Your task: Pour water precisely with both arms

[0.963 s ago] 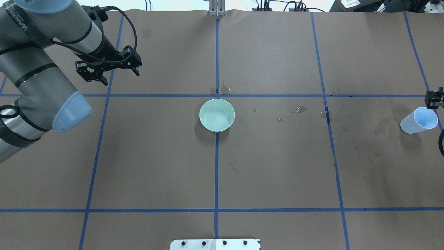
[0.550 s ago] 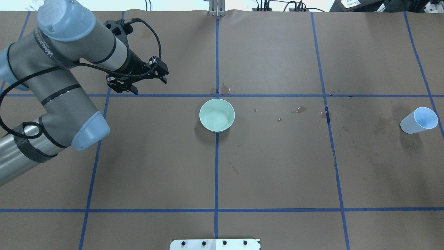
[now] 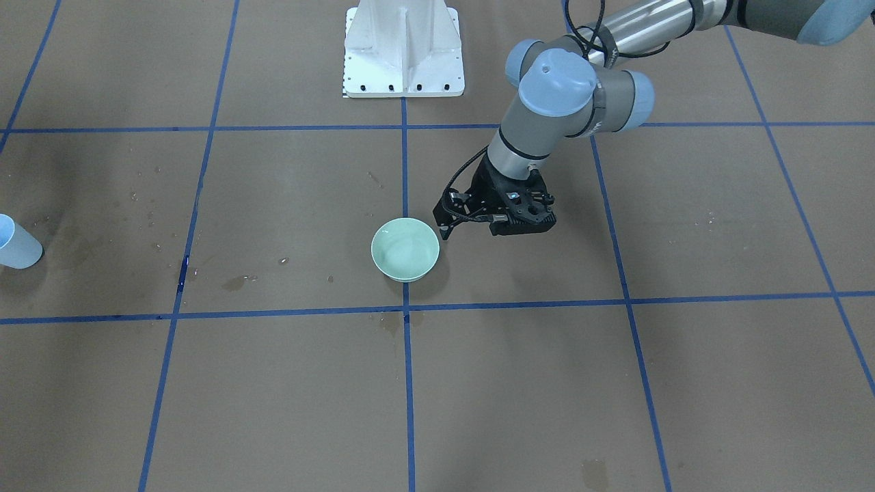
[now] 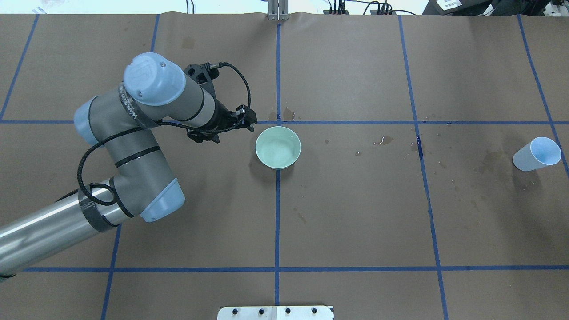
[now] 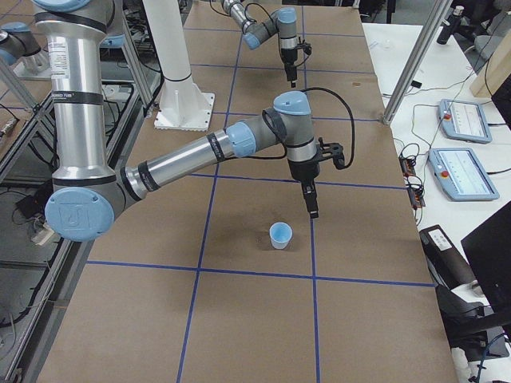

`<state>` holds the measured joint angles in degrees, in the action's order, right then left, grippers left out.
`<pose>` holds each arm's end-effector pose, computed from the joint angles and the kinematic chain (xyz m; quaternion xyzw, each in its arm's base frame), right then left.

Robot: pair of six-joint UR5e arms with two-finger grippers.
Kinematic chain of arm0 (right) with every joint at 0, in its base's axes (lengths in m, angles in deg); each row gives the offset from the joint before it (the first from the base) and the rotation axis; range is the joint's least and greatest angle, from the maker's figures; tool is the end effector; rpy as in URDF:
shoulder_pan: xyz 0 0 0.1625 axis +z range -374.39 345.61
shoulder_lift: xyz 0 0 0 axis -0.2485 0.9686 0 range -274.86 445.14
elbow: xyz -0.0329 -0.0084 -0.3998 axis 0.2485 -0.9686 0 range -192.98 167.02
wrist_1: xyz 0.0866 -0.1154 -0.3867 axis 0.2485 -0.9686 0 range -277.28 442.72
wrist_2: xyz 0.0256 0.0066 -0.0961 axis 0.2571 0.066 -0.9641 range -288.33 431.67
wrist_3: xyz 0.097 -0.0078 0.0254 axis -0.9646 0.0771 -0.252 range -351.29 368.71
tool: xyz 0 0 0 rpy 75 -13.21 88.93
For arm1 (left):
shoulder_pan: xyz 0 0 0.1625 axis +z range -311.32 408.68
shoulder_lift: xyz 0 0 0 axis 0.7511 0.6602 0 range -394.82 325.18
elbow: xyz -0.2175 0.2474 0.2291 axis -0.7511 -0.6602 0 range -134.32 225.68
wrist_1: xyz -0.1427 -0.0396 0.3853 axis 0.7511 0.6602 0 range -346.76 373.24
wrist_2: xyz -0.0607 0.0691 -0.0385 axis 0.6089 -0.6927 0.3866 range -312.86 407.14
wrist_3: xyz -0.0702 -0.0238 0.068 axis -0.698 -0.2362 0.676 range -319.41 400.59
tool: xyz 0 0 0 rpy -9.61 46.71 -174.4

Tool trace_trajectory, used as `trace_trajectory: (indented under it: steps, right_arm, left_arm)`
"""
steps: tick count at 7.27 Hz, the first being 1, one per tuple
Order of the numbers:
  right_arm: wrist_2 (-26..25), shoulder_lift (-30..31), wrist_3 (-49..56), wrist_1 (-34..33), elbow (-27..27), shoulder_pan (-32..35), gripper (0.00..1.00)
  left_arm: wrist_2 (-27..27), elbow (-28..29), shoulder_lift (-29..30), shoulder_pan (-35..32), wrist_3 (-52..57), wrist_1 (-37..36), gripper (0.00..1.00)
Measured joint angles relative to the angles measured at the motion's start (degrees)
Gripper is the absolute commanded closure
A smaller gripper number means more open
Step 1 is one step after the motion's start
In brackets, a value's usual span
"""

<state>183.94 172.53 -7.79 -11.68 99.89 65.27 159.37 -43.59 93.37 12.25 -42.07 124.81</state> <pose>0.0043 -0.5063 0.4463 0.1305 -0.2263 0.0165 0.9651 0.4979 -0.4860 0.2027 0.0246 0.5111 -0.1225 0.8504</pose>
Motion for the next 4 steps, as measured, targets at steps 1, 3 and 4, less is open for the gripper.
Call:
trace_trajectory:
  steps: [1, 3, 4]
  right_arm:
    - [2.4, -1.1, 2.0, -2.0, -1.2, 1.1, 0.01]
    - [6.3, -1.8, 3.3, -3.3, -2.8, 2.2, 0.01]
    - [7.8, -1.9, 3.4, -3.4, -3.5, 2.5, 0.01]
  left_arm:
    - [-0.1, 2.5, 1.8, 0.9, 0.0, 0.1, 0.02]
    - [-0.2, 8.2, 5.5, 2.0, 0.4, 0.2, 0.16]
    - [-0.2, 10.4, 6.6, 2.4, 0.6, 0.2, 0.22]
